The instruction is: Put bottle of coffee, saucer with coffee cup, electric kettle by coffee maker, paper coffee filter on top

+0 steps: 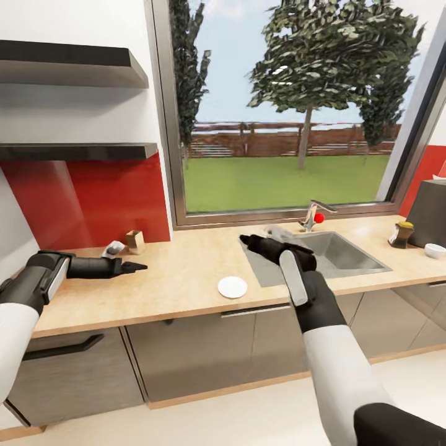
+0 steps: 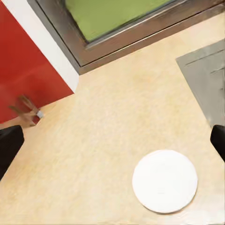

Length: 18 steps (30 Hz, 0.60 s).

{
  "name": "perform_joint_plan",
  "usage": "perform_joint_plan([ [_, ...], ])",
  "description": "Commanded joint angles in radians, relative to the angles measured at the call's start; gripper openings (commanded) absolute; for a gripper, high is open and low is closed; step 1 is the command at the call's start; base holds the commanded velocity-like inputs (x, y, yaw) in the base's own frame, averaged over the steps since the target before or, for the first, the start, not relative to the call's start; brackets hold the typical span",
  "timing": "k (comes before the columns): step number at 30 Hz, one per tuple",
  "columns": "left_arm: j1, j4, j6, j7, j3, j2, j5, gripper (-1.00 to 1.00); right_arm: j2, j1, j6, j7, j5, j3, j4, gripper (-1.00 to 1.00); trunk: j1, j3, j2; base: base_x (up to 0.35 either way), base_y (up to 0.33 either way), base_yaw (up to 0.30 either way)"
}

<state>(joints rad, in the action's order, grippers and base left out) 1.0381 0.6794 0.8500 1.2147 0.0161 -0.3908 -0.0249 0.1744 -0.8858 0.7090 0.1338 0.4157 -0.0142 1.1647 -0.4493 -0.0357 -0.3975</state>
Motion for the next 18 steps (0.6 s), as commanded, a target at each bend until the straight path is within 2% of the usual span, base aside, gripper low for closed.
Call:
perform_joint_plan([
  [1,0.001,0.0,0.008,0.005,0.003,0.002,-0.001,1.0,0.0,-0.004,0.003,0.105,0.072,0.005,-0.008,1.0,-0.001,-0.002,-0.002,0.074,0.0,0.0],
  [3,0.001,-0.002,0.008,0.004,0.003,0.008,0.001,1.0,0.0,-0.008,0.002,0.241,0.191,0.008,-0.007,1.0,-0.001,-0.002,-0.002,0.181,0.0,0.0],
  [5,0.0,-0.003,0.008,0.004,0.004,0.018,0.001,1.0,0.0,-0.009,0.002,0.3,0.289,0.007,0.003,1.0,-0.001,-0.002,-0.002,0.272,0.0,0.0],
  [7,0.0,-0.005,0.009,0.003,0.004,0.028,0.001,1.0,0.0,-0.01,0.004,0.323,0.349,0.007,0.005,1.0,-0.001,-0.002,-0.002,0.31,0.0,0.0],
  [9,0.0,-0.007,0.009,0.003,0.004,0.041,0.001,1.0,0.0,-0.01,0.005,0.331,0.376,0.007,-0.006,1.0,-0.001,-0.002,-0.002,0.324,-0.004,0.0],
  [13,-0.001,-0.011,0.01,0.002,0.004,0.067,-0.001,1.0,0.0,-0.009,0.014,0.322,0.39,0.006,-0.045,1.0,-0.001,-0.002,-0.002,0.303,-0.098,0.0],
  [16,-0.01,-0.012,0.01,0.001,0.004,0.072,-0.001,1.0,0.0,-0.009,0.071,0.318,0.393,0.006,-0.071,1.0,-0.001,-0.002,-0.002,0.286,-0.156,0.0],
  [18,-0.02,-0.014,0.012,-0.001,0.004,0.074,-0.002,1.0,0.0,-0.008,0.163,0.317,0.393,0.007,-0.08,1.0,-0.001,-0.002,-0.002,0.284,-0.181,0.0],
])
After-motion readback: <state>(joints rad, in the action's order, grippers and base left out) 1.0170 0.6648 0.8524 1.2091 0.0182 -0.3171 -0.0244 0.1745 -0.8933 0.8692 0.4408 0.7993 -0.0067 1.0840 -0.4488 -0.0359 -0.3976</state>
